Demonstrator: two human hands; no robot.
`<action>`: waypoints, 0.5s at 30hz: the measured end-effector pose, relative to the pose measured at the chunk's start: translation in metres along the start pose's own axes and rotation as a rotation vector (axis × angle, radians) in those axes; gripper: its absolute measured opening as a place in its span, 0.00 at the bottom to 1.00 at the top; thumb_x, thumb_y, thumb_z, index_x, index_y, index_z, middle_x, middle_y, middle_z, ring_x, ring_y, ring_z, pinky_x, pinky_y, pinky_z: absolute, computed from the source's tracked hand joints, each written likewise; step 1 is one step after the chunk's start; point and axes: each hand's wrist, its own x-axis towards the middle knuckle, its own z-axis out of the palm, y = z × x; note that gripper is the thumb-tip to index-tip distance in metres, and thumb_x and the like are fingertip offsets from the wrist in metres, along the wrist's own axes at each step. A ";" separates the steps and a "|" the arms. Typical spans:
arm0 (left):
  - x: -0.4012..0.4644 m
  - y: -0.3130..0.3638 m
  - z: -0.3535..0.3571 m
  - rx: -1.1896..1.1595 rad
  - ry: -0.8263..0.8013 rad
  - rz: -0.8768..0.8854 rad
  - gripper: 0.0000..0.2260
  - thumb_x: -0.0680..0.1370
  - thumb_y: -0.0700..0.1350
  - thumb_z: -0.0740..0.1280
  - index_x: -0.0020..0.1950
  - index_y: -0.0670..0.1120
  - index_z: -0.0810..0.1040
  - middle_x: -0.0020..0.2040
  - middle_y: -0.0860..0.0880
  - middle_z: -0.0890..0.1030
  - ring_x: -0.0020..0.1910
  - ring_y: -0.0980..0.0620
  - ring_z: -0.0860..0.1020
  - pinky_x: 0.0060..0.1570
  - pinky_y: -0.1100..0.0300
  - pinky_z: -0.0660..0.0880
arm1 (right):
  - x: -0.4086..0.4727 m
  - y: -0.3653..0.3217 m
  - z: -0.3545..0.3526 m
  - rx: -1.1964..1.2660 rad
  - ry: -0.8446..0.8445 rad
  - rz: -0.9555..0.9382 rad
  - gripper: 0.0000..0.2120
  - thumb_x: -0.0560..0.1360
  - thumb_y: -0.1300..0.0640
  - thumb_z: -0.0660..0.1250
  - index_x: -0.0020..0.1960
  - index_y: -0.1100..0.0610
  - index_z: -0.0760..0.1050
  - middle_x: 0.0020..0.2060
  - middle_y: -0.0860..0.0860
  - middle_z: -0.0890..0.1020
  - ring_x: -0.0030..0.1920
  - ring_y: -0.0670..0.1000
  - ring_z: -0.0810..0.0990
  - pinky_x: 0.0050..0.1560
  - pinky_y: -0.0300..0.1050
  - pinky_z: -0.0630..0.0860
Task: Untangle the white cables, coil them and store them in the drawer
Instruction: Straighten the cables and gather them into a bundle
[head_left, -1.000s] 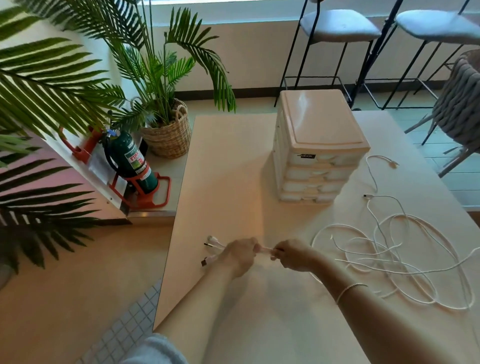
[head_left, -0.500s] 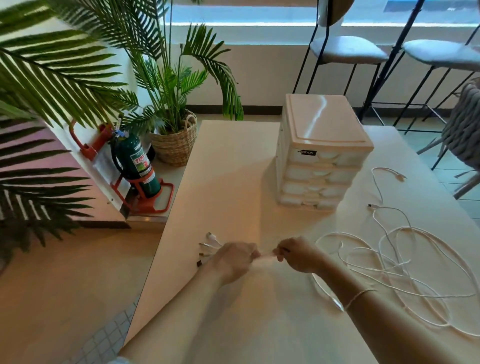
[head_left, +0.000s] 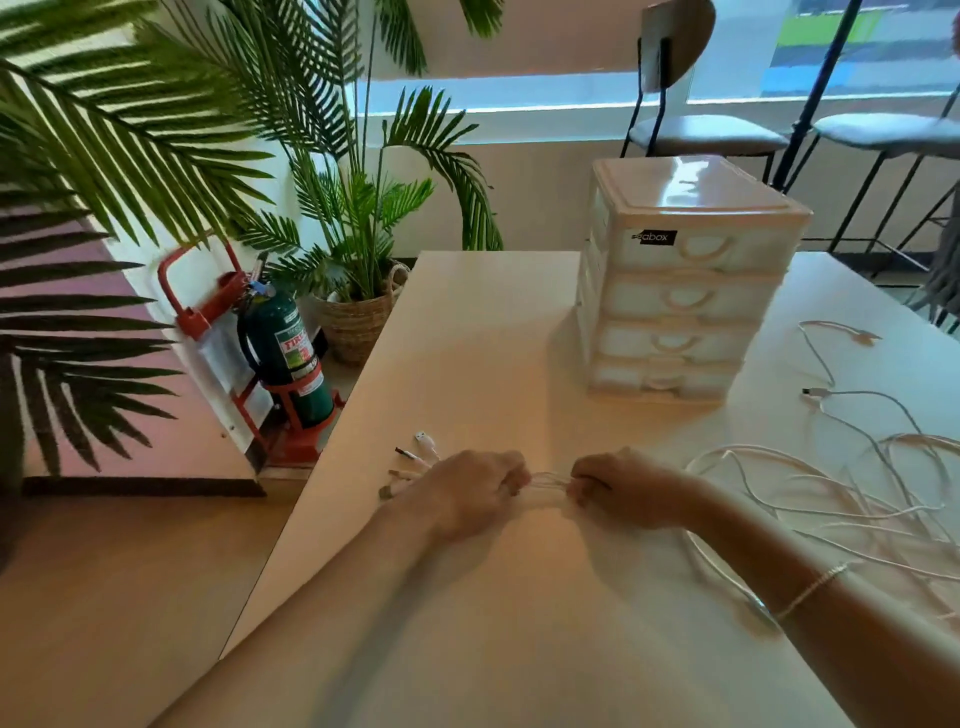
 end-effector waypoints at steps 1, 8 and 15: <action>-0.003 -0.002 0.002 -0.006 0.025 0.010 0.09 0.80 0.51 0.57 0.47 0.48 0.72 0.46 0.47 0.79 0.48 0.46 0.76 0.45 0.57 0.69 | -0.001 -0.002 0.001 0.001 0.001 0.012 0.14 0.80 0.53 0.54 0.56 0.57 0.75 0.54 0.56 0.80 0.54 0.56 0.76 0.45 0.43 0.65; -0.019 -0.019 0.004 0.034 0.185 0.030 0.12 0.81 0.51 0.56 0.48 0.44 0.73 0.49 0.42 0.80 0.49 0.44 0.76 0.47 0.55 0.70 | -0.048 0.040 -0.006 0.061 -0.072 0.147 0.05 0.78 0.54 0.60 0.50 0.50 0.74 0.41 0.49 0.77 0.33 0.45 0.72 0.29 0.28 0.66; -0.028 -0.018 0.008 0.077 0.257 0.005 0.12 0.81 0.49 0.56 0.51 0.43 0.73 0.51 0.39 0.79 0.51 0.41 0.77 0.47 0.54 0.69 | -0.129 0.147 -0.042 -0.143 0.054 0.543 0.04 0.75 0.57 0.66 0.49 0.54 0.76 0.41 0.48 0.75 0.35 0.43 0.71 0.31 0.30 0.67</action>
